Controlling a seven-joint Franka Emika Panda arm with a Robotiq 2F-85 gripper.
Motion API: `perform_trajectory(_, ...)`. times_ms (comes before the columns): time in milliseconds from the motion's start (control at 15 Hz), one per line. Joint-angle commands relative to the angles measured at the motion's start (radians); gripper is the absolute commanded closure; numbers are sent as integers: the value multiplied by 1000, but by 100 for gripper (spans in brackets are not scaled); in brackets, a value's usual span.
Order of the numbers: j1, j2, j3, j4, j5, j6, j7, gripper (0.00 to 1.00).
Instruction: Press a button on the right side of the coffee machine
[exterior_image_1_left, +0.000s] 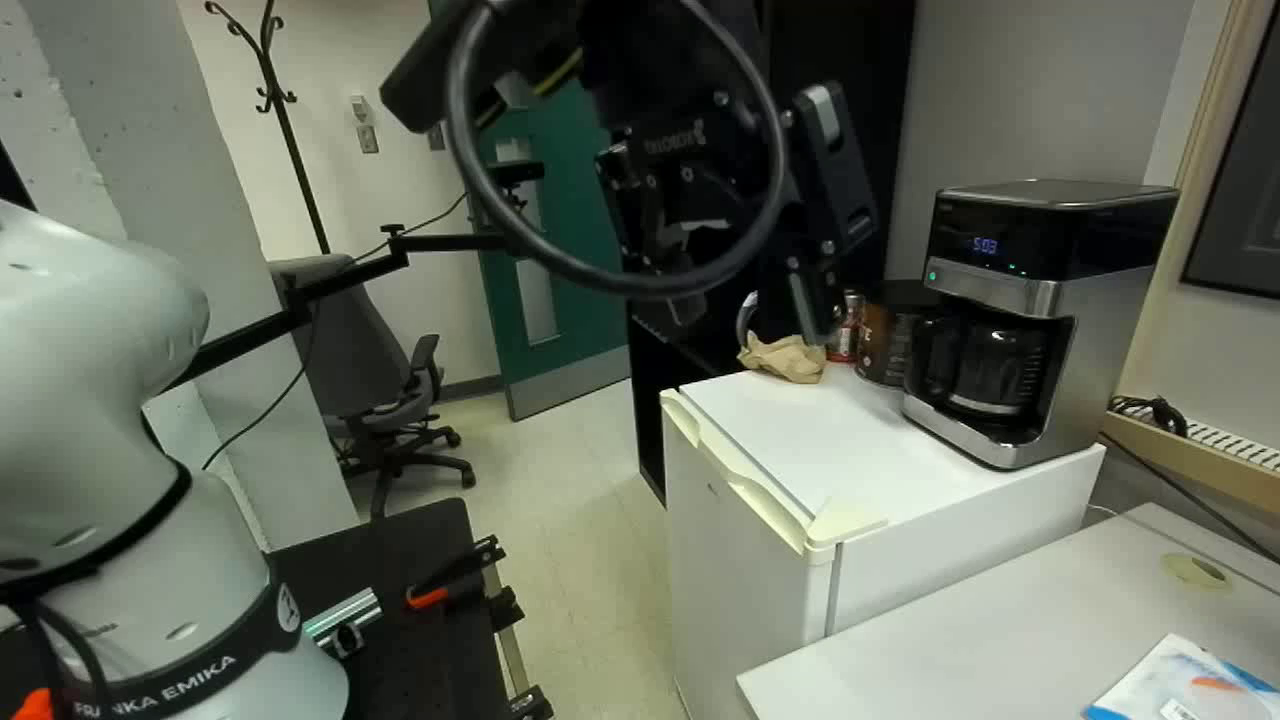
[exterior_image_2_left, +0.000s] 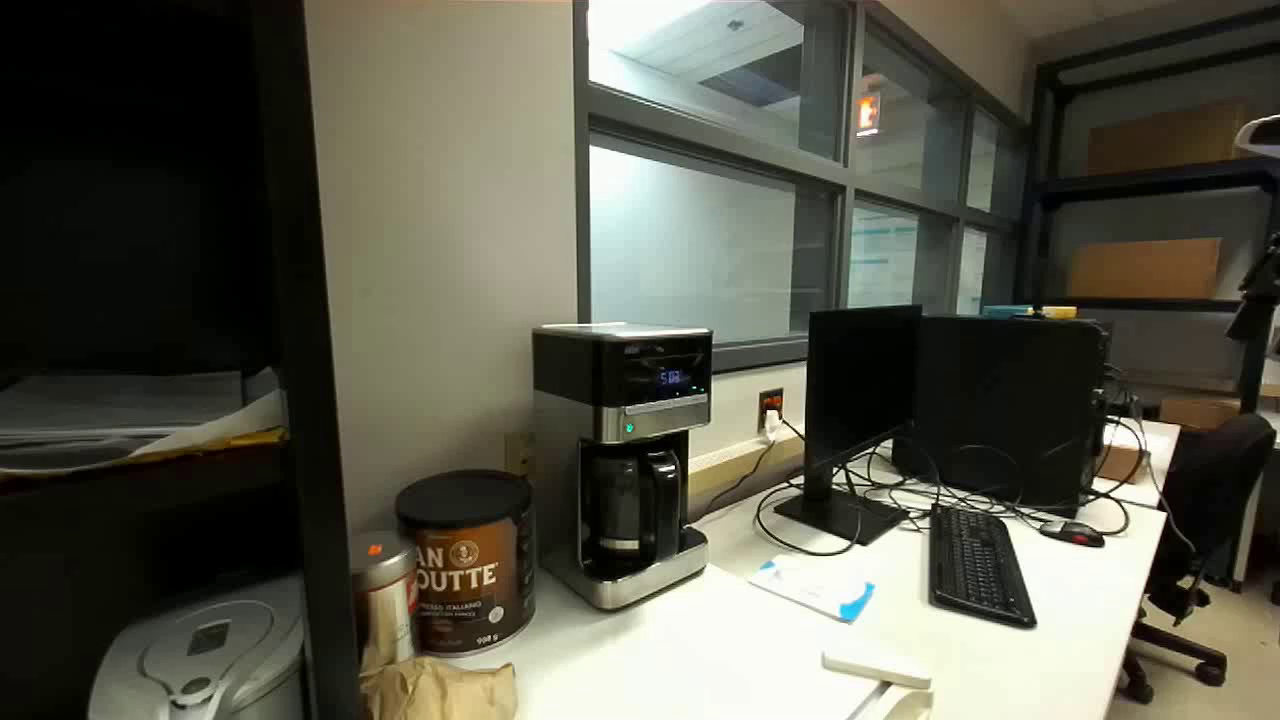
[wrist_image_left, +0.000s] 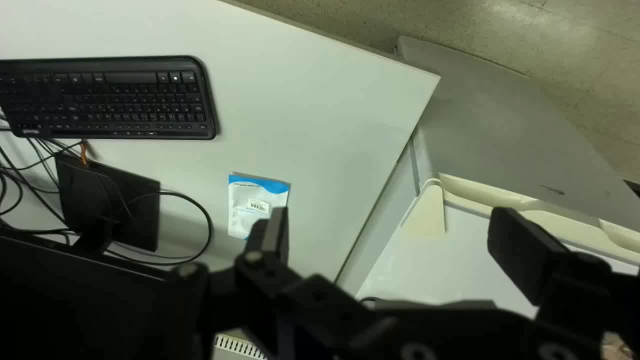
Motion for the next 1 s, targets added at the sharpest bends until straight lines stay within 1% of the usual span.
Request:
perform_trajectory(0,-5,1,5,2,6,-3,-3,0)
perform_trajectory(267,-5,1,5,2,6,-3,-3,0)
perform_trajectory(467,19,36,7,19,11,16,-14,0)
perform_trajectory(667,43,81,14,33,6,66,-20,0)
perform_trajectory(933,81,172,40,60,-6,191,-33,0)
